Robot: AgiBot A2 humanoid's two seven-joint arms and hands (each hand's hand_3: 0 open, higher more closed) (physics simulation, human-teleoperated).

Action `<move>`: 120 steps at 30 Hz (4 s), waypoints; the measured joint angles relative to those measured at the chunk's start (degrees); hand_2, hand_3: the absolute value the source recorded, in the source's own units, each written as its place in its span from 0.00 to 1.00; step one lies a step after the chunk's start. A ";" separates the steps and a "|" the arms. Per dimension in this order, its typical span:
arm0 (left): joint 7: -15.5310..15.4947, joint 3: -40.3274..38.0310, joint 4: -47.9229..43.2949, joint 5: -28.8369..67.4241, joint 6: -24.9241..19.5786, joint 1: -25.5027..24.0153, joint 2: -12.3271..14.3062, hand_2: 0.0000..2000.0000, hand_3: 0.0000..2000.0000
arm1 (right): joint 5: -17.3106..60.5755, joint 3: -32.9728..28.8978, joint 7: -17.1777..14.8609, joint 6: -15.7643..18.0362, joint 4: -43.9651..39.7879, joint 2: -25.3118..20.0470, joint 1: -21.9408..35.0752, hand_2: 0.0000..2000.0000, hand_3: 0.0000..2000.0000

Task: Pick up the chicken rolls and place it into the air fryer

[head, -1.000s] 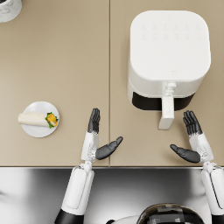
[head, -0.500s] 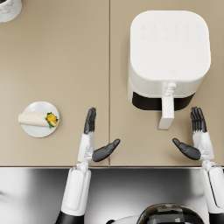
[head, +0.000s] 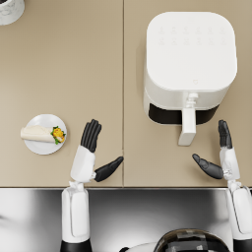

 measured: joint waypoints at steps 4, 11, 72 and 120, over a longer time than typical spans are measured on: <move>-2.73 -3.29 1.67 10.35 -6.75 1.92 -0.23 0.00 0.00 | 0.06 0.16 0.00 0.00 -0.46 -0.49 -0.13 0.00 0.00; -3.60 -7.84 6.25 28.53 -9.37 5.23 -0.95 0.00 0.00 | 0.08 -0.08 0.00 0.00 -1.25 -1.35 -0.30 0.00 0.00; 5.81 -4.81 27.00 74.24 14.35 18.38 -2.17 1.00 1.00 | 0.05 0.23 0.00 0.00 -11.59 -8.62 3.36 0.00 0.00; 5.55 10.64 -1.08 52.24 13.00 14.27 1.84 1.00 1.00 | 0.43 30.97 -0.45 -9.33 -3.25 17.10 2.45 1.00 1.00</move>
